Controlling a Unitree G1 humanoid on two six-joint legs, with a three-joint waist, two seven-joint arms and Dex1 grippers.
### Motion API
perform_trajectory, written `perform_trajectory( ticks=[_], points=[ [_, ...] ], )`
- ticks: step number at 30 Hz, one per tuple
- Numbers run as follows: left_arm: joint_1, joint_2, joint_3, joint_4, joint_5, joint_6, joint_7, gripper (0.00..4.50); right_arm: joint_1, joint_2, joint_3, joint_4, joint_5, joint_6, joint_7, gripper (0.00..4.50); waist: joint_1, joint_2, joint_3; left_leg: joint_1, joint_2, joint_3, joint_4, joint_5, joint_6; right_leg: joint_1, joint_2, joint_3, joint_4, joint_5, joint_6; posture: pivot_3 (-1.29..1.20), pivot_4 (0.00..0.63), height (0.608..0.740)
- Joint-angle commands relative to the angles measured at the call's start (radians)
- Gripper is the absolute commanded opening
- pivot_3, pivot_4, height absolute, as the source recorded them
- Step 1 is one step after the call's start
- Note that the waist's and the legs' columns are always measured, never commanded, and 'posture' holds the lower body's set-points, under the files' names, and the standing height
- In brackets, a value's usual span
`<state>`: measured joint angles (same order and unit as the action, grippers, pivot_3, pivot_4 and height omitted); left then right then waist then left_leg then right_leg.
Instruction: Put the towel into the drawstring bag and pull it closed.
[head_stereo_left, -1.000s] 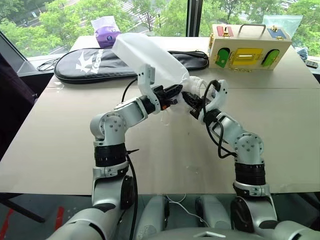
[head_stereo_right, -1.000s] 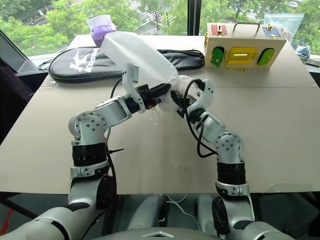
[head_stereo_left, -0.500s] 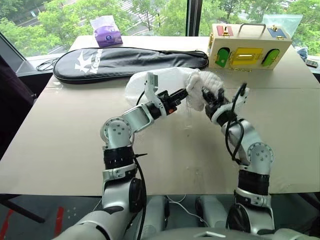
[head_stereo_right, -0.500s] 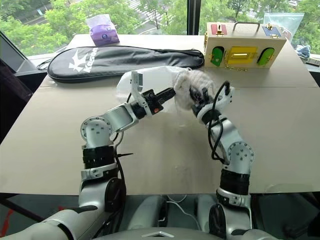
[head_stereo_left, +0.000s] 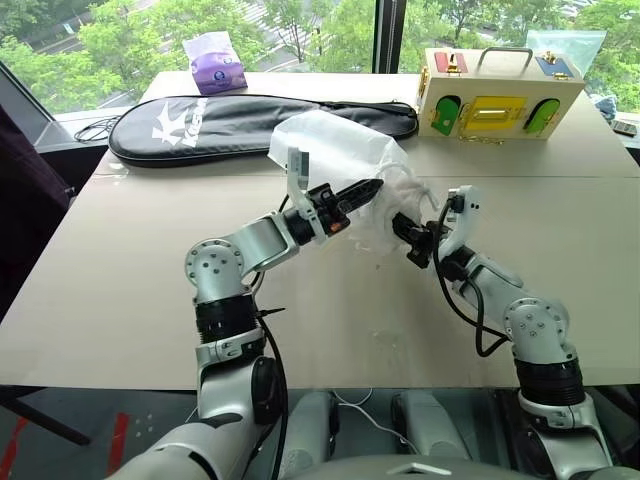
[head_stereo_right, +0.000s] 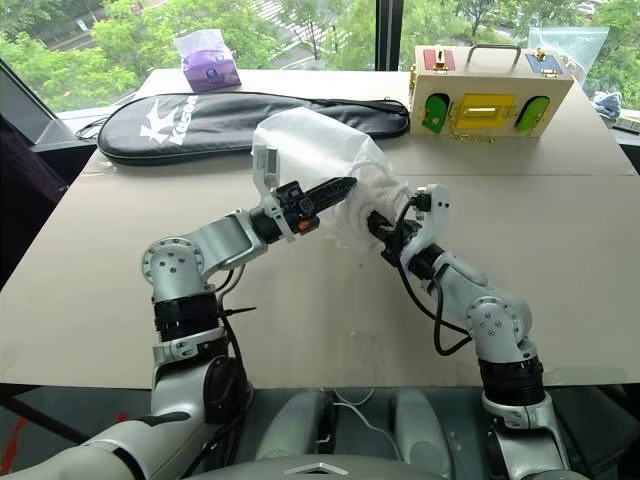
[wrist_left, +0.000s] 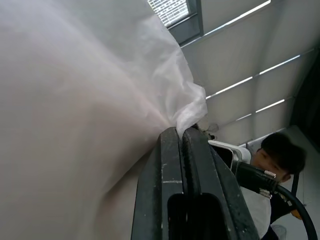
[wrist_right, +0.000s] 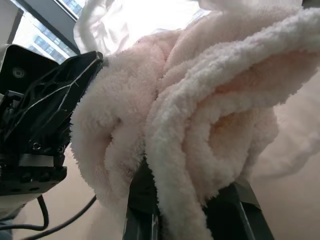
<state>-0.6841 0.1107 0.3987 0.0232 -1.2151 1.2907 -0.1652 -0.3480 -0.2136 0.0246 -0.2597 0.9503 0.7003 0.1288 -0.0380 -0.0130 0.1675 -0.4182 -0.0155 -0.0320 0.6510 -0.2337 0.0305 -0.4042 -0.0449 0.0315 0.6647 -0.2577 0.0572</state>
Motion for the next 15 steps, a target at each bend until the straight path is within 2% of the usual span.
perform_trajectory(
  ticks=[1, 5, 10, 13, 15],
  points=[
    [-0.001, 0.022, -0.015, -0.004, -0.05, 0.029, -0.01, 0.0, -0.039, 0.046, -0.033, 0.017, -0.047, -0.071, 0.019, 0.02, 0.0, 0.0, 0.0, 0.0, 0.0, 0.0, 0.0, 0.0, 0.0, 0.0, 0.0, 0.0, 0.0, 0.0, 0.0, 0.0, 0.15, 0.74],
    [0.011, 0.037, -0.035, -0.004, -0.061, 0.048, -0.01, 0.0, -0.076, 0.169, -0.124, 0.066, 0.006, -0.085, -0.068, 0.02, 0.002, 0.0, 0.0, 0.0, 0.0, 0.0, 0.0, 0.002, -0.004, 0.0, 0.0, 0.0, 0.0, 0.0, 0.0, 0.0, 0.15, 0.74],
    [0.021, 0.025, -0.055, -0.004, -0.079, 0.056, 0.007, 0.0, -0.118, 0.349, -0.248, 0.1, 0.19, -0.076, -0.219, 0.02, 0.004, 0.0, 0.0, 0.0, 0.0, 0.0, 0.0, 0.002, -0.004, 0.0, -0.001, 0.0, 0.0, 0.0, 0.0, 0.0, 0.15, 0.74],
    [0.022, 0.021, -0.06, -0.004, -0.093, 0.057, 0.016, 0.0, -0.134, 0.39, -0.283, 0.111, 0.273, -0.055, -0.268, 0.02, 0.004, 0.0, 0.0, 0.0, 0.0, 0.0, 0.0, 0.002, -0.004, 0.0, -0.001, 0.0, 0.0, 0.0, 0.0, 0.0, 0.15, 0.74],
    [0.022, 0.023, -0.069, -0.005, -0.098, 0.059, 0.016, 0.0, -0.138, 0.374, -0.27, 0.115, 0.284, -0.026, -0.264, 0.02, 0.004, 0.0, 0.0, 0.0, 0.0, 0.0, 0.0, 0.002, -0.004, 0.0, -0.002, 0.0, 0.0, 0.0, 0.0, 0.0, 0.15, 0.74]
  ],
)
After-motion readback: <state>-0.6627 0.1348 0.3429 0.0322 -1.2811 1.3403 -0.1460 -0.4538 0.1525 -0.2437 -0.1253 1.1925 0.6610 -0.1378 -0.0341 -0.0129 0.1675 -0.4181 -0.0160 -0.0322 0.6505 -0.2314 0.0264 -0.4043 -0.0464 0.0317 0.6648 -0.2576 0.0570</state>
